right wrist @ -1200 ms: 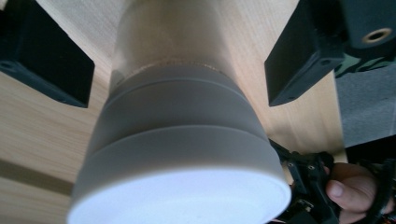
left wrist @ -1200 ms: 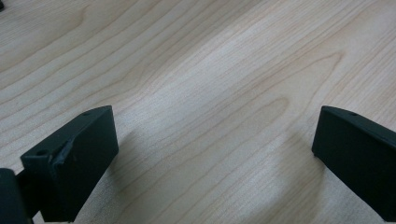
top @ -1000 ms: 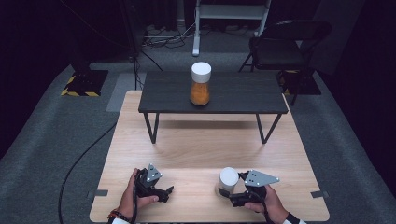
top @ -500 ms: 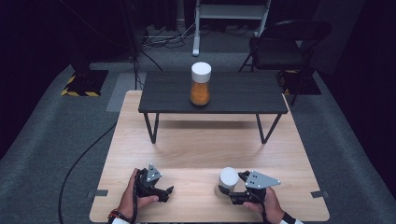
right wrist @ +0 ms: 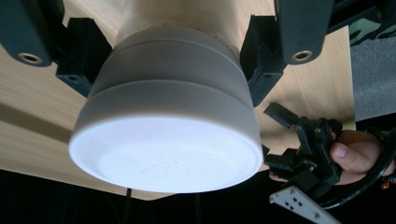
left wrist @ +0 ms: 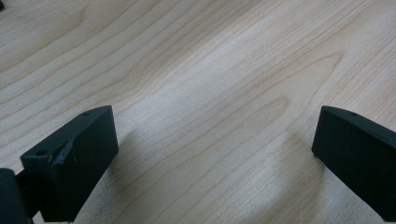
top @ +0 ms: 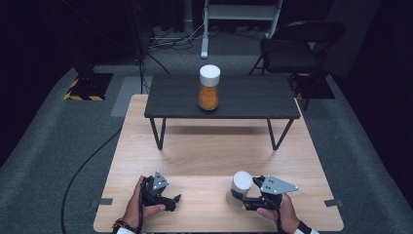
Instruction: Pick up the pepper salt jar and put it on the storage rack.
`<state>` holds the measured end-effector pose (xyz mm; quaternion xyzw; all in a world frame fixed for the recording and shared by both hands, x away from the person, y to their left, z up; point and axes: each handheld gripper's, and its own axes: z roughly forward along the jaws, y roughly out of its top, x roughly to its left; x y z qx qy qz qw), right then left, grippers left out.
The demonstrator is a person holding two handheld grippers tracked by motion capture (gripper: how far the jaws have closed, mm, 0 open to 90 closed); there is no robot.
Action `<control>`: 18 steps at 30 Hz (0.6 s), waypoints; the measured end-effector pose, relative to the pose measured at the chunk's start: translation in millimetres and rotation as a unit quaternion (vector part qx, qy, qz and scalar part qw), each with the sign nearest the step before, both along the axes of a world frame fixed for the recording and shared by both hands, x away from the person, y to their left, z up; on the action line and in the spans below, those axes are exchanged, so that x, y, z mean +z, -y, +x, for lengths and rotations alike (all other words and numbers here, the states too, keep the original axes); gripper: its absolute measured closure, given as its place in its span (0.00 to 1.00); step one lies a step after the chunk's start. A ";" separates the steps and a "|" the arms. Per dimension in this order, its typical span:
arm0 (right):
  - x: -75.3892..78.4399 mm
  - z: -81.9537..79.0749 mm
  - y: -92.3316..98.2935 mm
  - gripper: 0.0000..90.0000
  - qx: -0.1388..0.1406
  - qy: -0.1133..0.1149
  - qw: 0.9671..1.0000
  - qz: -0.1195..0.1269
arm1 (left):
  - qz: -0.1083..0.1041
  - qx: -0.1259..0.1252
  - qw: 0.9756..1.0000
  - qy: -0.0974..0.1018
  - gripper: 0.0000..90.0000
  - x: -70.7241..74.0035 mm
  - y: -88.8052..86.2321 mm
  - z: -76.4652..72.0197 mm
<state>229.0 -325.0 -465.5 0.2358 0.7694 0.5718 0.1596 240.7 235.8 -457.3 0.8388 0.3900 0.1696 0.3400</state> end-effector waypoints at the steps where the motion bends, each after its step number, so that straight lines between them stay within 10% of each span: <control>1: 1.5 -0.6 0.7 0.38 -0.003 0.003 1.000 0.000 | 0.000 0.000 1.000 0.000 0.00 0.0 0.0 0.0; 18: 36.8 -5.9 11.0 0.39 -0.061 0.033 0.998 -0.005 | 0.000 0.000 1.000 0.000 0.00 0.0 0.0 0.0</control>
